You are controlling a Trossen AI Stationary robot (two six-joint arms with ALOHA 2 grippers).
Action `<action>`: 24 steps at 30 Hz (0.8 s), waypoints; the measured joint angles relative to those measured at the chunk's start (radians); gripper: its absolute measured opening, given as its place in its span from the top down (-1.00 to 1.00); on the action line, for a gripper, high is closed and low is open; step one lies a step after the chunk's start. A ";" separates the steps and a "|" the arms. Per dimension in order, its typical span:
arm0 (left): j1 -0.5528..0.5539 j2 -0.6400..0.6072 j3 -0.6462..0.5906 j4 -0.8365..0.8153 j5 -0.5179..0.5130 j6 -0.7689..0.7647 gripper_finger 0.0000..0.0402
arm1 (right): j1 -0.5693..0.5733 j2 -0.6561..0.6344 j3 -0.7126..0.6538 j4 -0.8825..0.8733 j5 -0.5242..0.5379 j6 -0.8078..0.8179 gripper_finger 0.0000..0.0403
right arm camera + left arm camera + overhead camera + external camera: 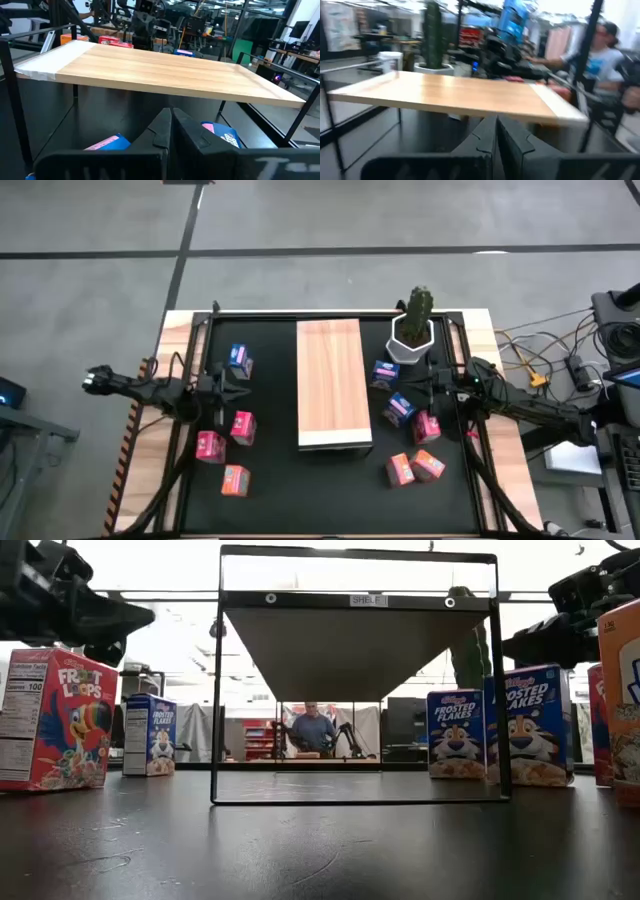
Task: Stack cereal on shelf
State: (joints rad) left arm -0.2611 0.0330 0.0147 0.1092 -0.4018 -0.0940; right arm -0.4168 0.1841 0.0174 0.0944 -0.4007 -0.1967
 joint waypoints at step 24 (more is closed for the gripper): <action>0.000 0.279 0.272 -0.033 -0.206 -0.320 1.00 | 0.000 0.000 0.002 0.000 0.000 0.003 0.96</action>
State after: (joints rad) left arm -0.2610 0.3116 0.2863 0.0762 -0.6074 -0.4144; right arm -0.4168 0.1837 0.0193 0.0940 -0.4003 -0.1940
